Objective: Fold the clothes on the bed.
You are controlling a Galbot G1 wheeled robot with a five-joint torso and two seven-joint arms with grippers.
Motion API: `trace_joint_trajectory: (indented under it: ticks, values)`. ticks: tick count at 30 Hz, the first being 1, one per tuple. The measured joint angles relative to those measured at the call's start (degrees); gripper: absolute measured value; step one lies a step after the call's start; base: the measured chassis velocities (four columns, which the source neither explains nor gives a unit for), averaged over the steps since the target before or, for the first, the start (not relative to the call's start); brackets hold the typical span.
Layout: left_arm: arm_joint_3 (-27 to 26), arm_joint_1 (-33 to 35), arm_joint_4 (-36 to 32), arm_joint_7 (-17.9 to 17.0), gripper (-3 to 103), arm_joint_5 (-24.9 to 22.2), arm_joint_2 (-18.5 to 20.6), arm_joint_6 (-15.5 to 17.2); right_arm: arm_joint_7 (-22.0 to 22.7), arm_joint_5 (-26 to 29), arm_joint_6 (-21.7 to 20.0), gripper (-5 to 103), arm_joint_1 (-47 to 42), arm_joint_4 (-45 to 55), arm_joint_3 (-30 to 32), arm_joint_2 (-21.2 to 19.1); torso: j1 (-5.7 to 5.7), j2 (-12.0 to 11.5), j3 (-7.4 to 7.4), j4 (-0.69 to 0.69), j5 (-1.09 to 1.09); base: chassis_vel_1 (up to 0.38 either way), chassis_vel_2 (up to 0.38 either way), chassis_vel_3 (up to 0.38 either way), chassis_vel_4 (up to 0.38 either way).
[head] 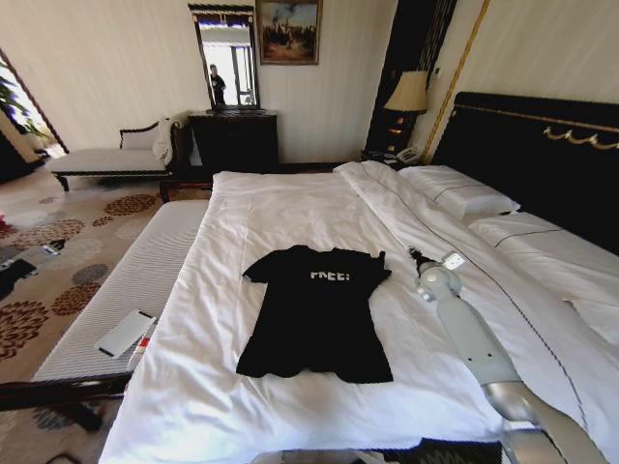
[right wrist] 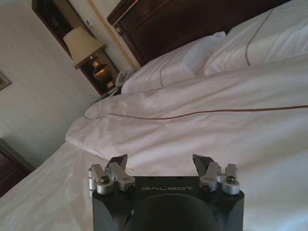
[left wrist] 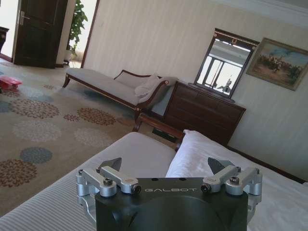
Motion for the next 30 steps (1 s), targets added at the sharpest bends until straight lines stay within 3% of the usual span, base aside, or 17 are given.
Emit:
trace_joint_trajectory:
  ticks: [2,4,6,8,9,13,14,16,22,25,30]
  values:
    - [0.6,-0.4,-0.2,-1.1,100,-2.4,0.7,0.3,0.2,0.6,0.0,81,-1.5,0.7,1.6,-0.4,0.00,0.0,0.00,0.00,0.02,0.000,0.000,0.000,0.000]
    - [3.9,-1.0,-1.6,-4.1,100,-8.4,1.9,2.9,0.6,2.1,-0.1,86,-6.6,2.7,5.9,-1.4,0.00,0.0,0.00,0.00,0.04,0.000,0.000,0.000,0.000]
    - [10.1,-1.3,-3.8,-7.0,100,-11.5,2.8,4.9,0.9,3.0,-0.4,96,-11.3,4.7,10.0,-2.0,0.00,0.0,0.00,-0.05,0.04,0.000,0.000,0.000,0.000]
    - [16.0,-1.9,-5.9,-7.9,100,-14.0,3.5,5.3,1.3,3.6,-0.6,100,-13.8,6.4,12.5,-2.3,0.00,0.0,0.00,-0.01,0.01,0.000,0.000,0.000,0.000]
    - [16.0,-1.9,-5.9,-7.9,100,-14.0,3.5,5.3,1.3,3.6,-0.6,100,-13.8,6.4,12.5,-2.3,0.00,0.0,0.00,-0.01,0.01,0.000,0.000,0.000,0.000]
    - [31.8,-6.9,-5.8,-8.2,100,-17.0,4.3,5.3,2.7,5.4,-1.0,100,-16.8,8.9,15.9,-2.9,0.00,0.0,0.00,0.01,-0.02,0.000,0.000,0.000,0.000]
    - [31.8,-6.9,-5.8,-8.2,100,-17.0,4.3,5.3,2.7,5.4,-1.0,100,-16.8,8.9,15.9,-2.9,0.00,0.0,0.00,0.01,-0.02,0.000,0.000,0.000,0.000]
    - [39.4,-9.8,-3.8,-8.8,100,-18.7,4.6,5.3,3.0,5.5,-1.0,100,-17.9,9.4,16.8,-3.2,0.00,0.0,0.00,-0.01,0.01,0.000,0.000,0.000,0.000]
    - [53.3,-12.6,-0.9,-9.2,100,-18.3,3.2,5.4,3.6,5.4,-1.0,100,-20.1,10.2,18.1,-2.9,0.00,0.0,0.01,0.00,0.01,0.000,0.000,0.000,0.000]
    - [55.2,-11.6,-1.1,-9.3,100,-17.4,2.2,5.4,3.7,5.3,-1.0,100,-21.0,10.8,18.4,-2.7,0.00,0.0,0.01,0.00,0.02,0.000,0.000,0.000,0.000]
    - [57.9,-9.2,0.0,-8.6,100,-11.8,-0.9,5.4,4.0,5.0,-1.2,100,-23.3,12.4,19.5,-2.0,-0.01,0.0,0.00,0.01,0.01,0.000,0.000,0.000,0.000]
